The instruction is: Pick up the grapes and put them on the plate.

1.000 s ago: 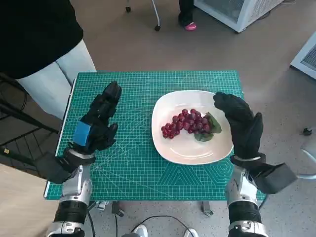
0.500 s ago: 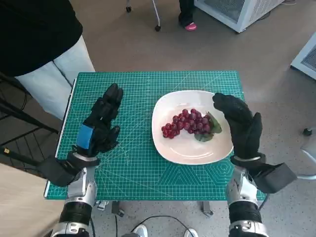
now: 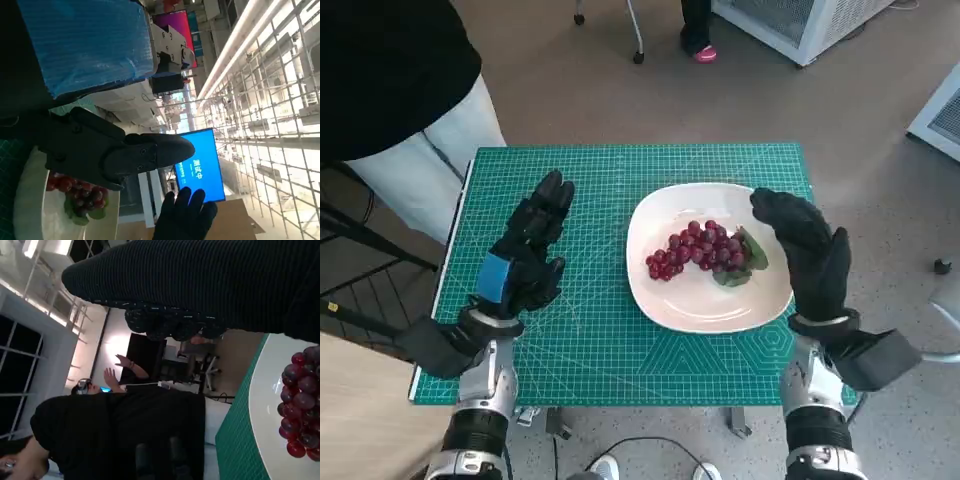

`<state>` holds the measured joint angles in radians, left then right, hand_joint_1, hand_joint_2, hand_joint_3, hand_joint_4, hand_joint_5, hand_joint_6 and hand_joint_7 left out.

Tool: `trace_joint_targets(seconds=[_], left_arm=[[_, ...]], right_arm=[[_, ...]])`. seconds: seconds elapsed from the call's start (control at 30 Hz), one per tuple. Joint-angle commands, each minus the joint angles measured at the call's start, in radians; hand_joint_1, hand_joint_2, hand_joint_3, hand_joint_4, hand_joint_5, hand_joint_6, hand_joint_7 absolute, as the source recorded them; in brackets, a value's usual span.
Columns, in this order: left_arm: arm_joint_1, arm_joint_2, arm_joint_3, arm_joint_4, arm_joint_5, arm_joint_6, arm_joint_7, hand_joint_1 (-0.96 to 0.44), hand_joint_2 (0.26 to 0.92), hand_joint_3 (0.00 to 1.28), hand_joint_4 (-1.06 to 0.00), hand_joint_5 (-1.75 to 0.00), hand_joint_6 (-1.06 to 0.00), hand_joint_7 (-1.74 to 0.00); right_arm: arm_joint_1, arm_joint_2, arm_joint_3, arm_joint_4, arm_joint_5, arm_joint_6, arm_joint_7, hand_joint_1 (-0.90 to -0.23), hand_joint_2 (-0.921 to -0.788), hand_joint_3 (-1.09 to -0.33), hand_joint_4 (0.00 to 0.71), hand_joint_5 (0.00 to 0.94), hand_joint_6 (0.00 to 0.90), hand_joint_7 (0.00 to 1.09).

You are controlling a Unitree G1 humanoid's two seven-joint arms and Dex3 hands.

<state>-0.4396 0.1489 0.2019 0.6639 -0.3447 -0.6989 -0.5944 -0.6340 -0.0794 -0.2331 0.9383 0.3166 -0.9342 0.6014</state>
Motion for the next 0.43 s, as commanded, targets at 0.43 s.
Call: trace_joint_targets(seconds=[0.43], left_arm=[[0.017,-0.006,-0.001,-0.017,0.002,0.004,0.007,-0.57,0.921,0.47,-0.14,-0.01,-0.20,0.00]], right_arm=[[0.011,-0.007,0.003,-0.002,-0.014,0.010,-0.016,-0.389,-0.921,-0.537,0.516,0.001,0.374,0.43]])
